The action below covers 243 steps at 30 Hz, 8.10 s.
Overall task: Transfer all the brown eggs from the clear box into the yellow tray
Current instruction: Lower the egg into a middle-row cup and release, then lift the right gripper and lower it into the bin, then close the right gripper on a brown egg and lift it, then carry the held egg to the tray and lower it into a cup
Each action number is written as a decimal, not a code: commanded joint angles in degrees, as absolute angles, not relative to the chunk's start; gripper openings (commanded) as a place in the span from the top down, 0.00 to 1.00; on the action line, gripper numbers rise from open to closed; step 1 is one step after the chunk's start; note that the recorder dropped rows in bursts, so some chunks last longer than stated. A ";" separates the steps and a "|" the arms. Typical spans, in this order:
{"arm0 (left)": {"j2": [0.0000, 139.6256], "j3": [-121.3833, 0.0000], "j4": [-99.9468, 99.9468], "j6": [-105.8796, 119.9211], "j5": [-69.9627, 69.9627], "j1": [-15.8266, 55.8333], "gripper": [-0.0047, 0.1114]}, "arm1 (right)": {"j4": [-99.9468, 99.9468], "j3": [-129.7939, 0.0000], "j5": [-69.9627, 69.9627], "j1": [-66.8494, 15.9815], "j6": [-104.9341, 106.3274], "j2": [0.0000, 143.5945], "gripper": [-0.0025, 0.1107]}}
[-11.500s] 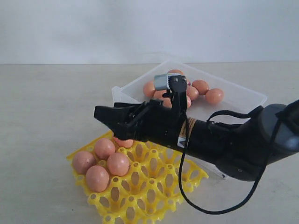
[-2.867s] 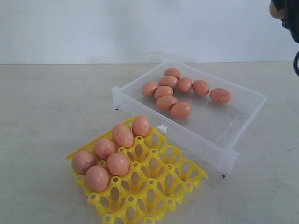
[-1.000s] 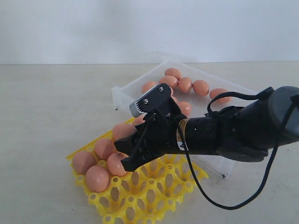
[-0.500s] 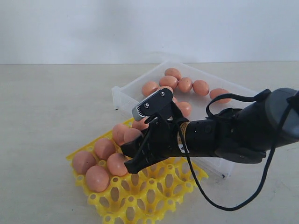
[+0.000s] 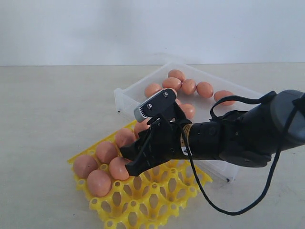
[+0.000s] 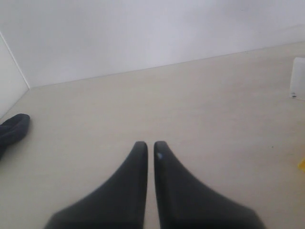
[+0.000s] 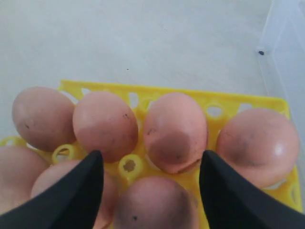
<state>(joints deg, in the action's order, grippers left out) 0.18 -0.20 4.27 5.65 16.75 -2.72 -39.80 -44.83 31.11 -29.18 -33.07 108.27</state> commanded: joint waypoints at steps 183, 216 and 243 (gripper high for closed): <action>0.00 0.00 4.34 5.42 16.77 -2.80 0.92 | 60.97 -59.01 3.14 -9.35 58.24 100.60 0.98; 0.00 0.00 4.34 5.42 16.77 -2.80 0.92 | -29.60 -25.00 43.29 -23.31 -23.17 92.64 0.98; 0.00 0.00 4.34 5.42 16.77 -2.80 0.92 | -31.73 -36.73 36.97 -23.31 -24.90 107.57 0.98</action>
